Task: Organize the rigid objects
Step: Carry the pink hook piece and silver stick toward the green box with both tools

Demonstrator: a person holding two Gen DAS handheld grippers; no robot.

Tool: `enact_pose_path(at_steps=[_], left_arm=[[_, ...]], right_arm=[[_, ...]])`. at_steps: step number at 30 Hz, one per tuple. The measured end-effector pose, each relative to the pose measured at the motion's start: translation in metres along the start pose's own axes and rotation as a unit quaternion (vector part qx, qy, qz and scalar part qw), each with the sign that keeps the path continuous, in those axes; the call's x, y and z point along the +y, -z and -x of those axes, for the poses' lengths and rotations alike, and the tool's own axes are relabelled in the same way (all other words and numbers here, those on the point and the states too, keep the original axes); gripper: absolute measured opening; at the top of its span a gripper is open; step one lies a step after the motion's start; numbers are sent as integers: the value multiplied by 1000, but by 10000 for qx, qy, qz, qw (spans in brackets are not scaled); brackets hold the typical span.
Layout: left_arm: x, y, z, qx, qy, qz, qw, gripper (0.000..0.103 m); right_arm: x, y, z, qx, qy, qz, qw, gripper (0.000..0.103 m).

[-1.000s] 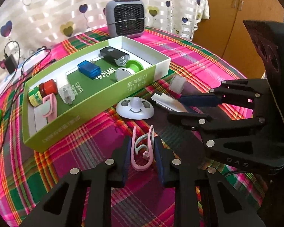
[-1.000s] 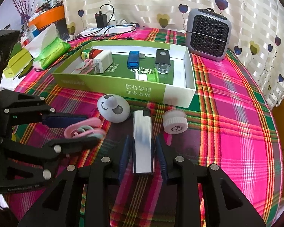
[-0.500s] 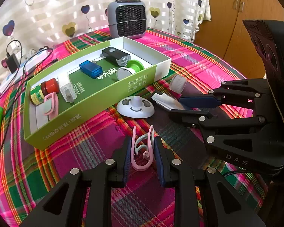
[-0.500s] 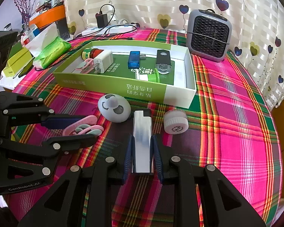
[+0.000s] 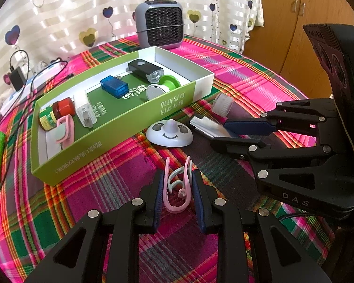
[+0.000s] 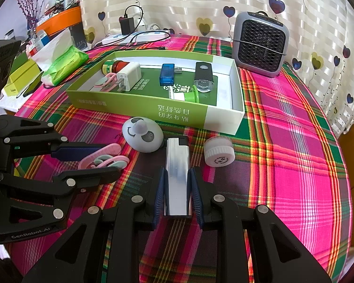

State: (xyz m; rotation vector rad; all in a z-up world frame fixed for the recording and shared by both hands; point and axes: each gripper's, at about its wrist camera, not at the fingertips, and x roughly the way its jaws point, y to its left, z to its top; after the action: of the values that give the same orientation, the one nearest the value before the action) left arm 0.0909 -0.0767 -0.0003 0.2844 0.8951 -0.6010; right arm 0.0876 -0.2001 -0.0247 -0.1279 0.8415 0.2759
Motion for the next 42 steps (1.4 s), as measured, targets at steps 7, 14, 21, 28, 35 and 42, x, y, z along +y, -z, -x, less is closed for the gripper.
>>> enact_pose_path(at_steps=[7, 14, 21, 28, 35, 42], left_arm=[[1, 1, 3, -32, -37, 42, 10000, 22], [-2, 2, 7, -88, -25, 94, 9999, 22], [-3, 2, 12, -147, -48, 161, 9998, 22], [3, 5, 24, -263, -107, 334, 9990, 22], [14, 3, 38, -404, -231, 505, 9976, 22], [21, -2, 47, -495, -320, 597, 9965, 22]], right_arm=[[2, 1, 2, -40, 63, 36, 10000, 24], [2, 2, 6, -89, -17, -44, 9999, 24], [4, 3, 11, -131, -82, -85, 9998, 24], [5, 2, 18, -201, -129, -130, 9996, 24], [6, -2, 27, -315, -143, -155, 9993, 24], [7, -6, 32, -383, -165, -188, 9990, 24]])
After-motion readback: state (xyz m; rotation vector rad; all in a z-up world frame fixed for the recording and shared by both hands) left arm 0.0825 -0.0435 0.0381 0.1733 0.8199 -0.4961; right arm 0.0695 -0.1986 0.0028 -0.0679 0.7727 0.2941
